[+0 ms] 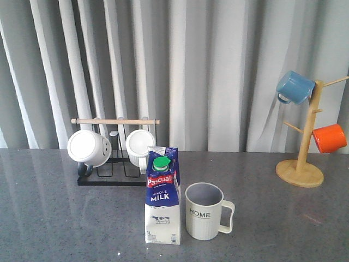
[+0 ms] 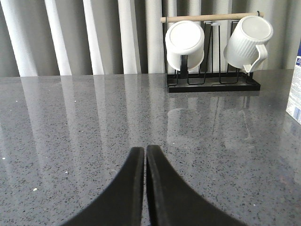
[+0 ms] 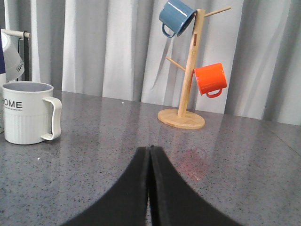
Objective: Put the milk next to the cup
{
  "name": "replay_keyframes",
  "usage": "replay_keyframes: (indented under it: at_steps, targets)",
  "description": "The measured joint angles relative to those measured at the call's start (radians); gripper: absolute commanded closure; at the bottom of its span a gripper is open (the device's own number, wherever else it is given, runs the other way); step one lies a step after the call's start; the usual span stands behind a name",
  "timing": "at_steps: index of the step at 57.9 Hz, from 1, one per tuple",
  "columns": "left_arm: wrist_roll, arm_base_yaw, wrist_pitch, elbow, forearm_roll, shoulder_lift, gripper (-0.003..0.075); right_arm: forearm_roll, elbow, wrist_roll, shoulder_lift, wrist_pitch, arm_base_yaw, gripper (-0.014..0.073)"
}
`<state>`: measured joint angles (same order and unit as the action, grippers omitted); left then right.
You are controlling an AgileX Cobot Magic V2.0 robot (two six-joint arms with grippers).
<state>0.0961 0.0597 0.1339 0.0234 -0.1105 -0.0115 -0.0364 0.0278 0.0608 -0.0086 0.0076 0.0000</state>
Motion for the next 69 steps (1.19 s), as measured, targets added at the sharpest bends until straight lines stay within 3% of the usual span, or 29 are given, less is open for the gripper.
replay_keyframes:
  at_steps: [69]
  targets:
    - [0.0, 0.0, 0.001, 0.0, 0.0, 0.0, 0.0726, 0.036, 0.0, 0.0, 0.0, -0.008, -0.001, 0.0602]
